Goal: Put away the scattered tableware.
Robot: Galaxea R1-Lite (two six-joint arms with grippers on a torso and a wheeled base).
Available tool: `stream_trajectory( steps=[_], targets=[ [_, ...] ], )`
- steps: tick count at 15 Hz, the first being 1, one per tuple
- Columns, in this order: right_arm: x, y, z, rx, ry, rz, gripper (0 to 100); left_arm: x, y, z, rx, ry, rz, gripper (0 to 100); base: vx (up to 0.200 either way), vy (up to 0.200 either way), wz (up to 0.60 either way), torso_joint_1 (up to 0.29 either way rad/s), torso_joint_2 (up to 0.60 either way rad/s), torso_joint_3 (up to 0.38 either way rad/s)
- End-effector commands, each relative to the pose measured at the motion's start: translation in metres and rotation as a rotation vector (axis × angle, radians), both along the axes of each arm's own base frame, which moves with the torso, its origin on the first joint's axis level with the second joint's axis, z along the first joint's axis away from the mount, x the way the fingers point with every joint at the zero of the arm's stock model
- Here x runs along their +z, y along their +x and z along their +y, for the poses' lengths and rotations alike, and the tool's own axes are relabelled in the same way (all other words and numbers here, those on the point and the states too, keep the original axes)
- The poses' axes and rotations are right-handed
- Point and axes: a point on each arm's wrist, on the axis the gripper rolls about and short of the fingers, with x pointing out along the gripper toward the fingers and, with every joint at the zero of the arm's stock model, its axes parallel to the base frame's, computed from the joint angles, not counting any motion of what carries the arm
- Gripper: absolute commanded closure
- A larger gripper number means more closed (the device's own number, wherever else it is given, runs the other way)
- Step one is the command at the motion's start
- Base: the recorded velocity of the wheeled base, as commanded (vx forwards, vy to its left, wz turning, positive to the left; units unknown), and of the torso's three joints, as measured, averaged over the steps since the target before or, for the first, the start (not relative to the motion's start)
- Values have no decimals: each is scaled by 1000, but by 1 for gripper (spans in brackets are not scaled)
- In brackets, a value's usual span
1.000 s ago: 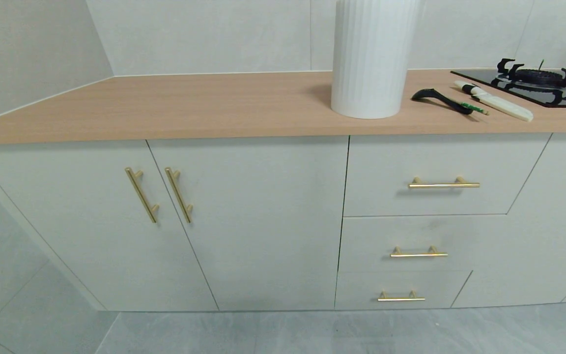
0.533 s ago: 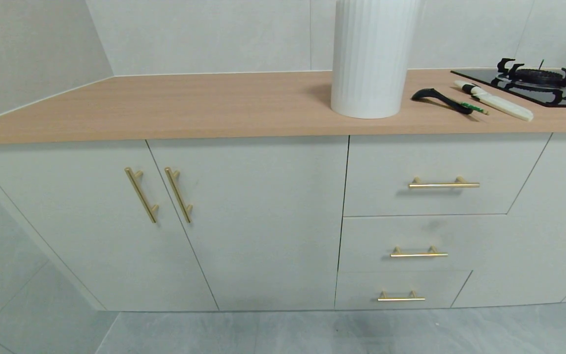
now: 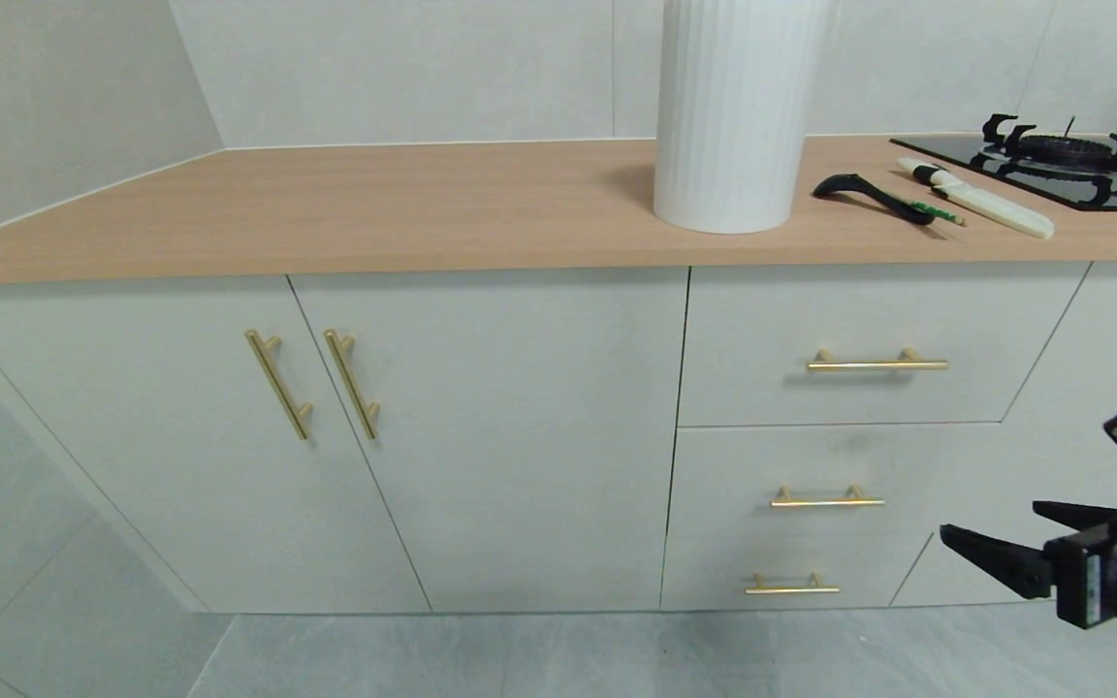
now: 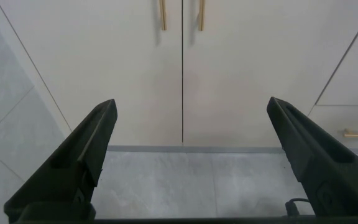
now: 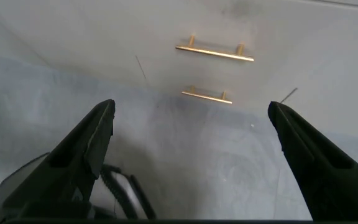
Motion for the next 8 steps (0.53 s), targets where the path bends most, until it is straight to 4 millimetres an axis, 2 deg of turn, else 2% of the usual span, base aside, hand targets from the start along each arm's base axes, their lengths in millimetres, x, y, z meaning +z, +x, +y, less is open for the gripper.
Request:
stream_trajectory(
  steps=[1, 3, 8],
  targets=[
    [-36, 51, 10, 2, -18, 107, 0, 0, 0, 0, 0, -1, 1, 0, 0, 0, 0, 0, 0, 0],
    [-52, 72, 13, -7, -23, 123, 0, 0, 0, 0, 0, -1, 1, 0, 0, 0, 0, 0, 0, 0],
    [-82, 92, 13, -25, -26, 157, 0, 0, 0, 0, 0, -1, 1, 0, 0, 0, 0, 0, 0, 0]
  ],
)
